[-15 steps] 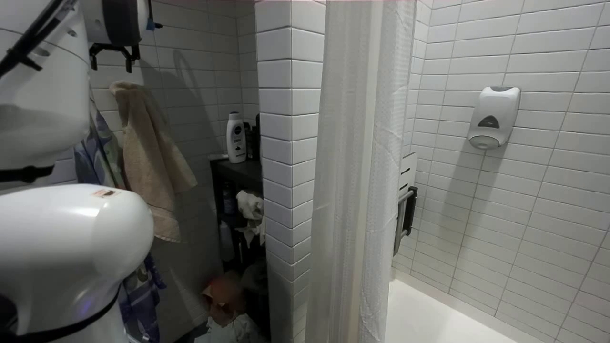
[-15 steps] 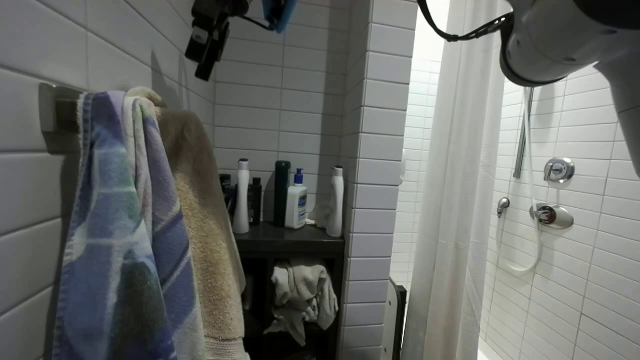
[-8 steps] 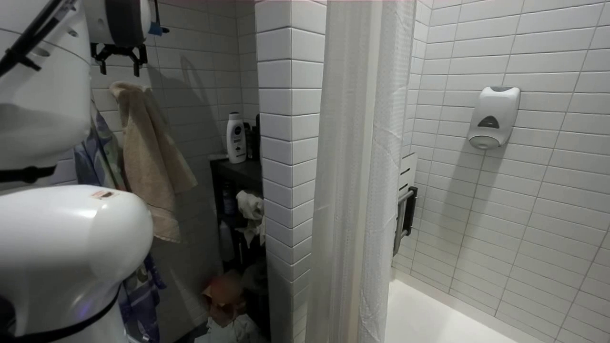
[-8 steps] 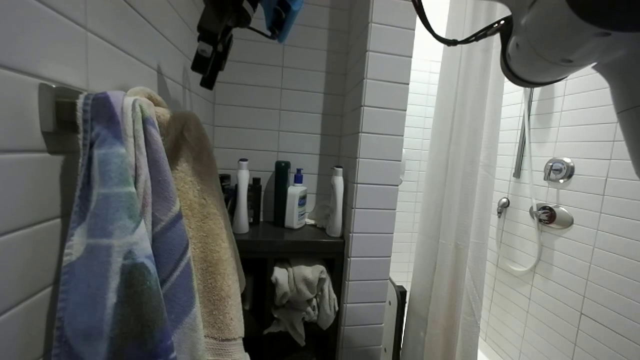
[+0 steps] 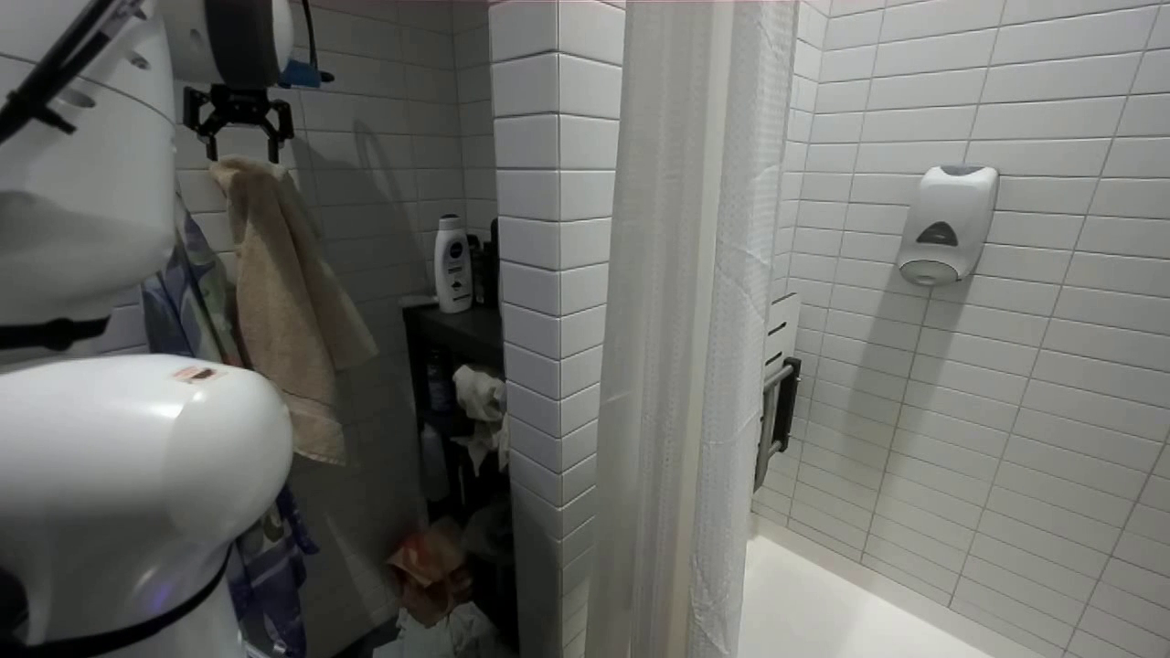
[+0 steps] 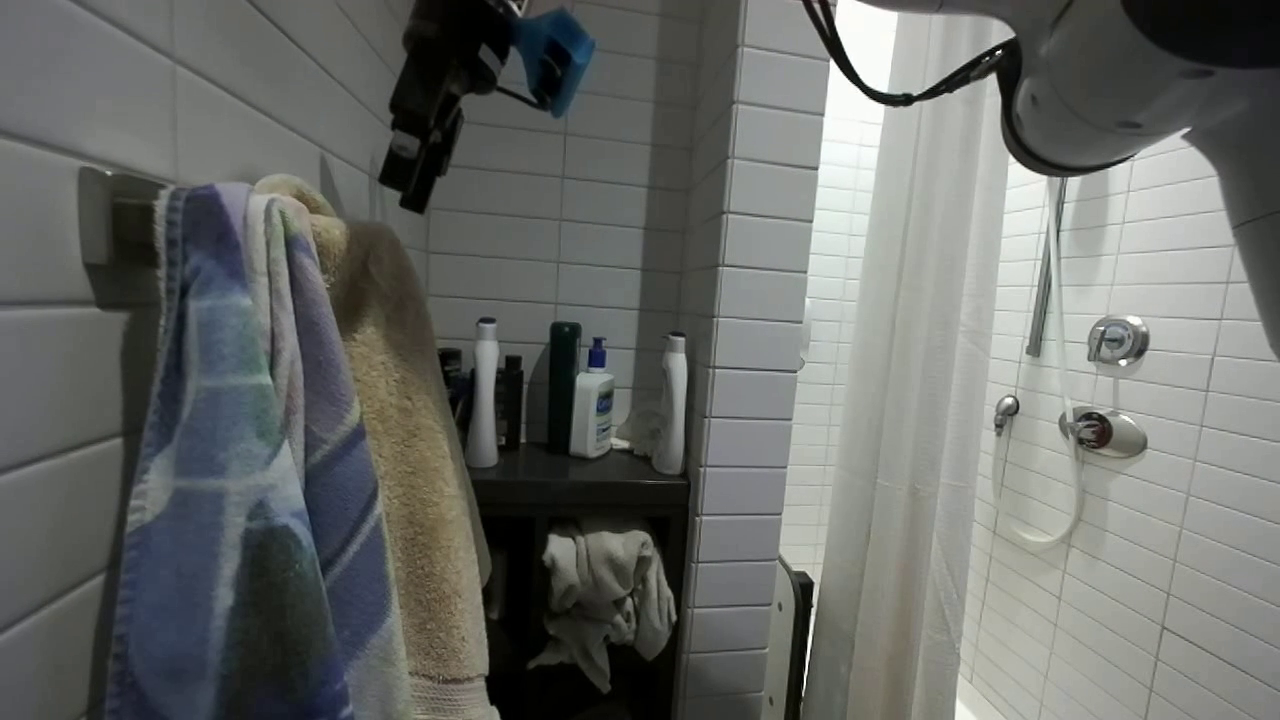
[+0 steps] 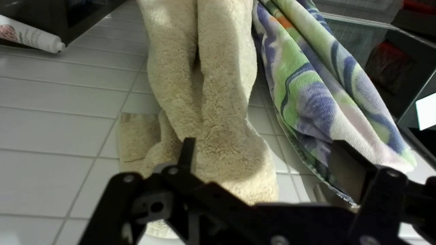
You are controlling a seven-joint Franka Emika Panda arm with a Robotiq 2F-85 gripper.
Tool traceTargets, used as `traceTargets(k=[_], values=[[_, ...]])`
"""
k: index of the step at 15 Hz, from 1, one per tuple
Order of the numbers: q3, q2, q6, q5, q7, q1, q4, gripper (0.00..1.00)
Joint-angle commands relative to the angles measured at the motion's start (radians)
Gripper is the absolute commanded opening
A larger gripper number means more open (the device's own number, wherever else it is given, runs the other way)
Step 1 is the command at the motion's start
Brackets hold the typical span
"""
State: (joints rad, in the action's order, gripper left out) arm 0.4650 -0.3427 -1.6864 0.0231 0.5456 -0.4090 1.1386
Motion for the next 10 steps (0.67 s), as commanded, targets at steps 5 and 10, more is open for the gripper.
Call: traceTargets(k=[5,10], values=[[0.002,0.016,-0.023,-0.008,0.031,0.003,0.056,1.00],[0.005,-0.003,-0.044,-0.023,0.049,-0.020,0.041,1.00]])
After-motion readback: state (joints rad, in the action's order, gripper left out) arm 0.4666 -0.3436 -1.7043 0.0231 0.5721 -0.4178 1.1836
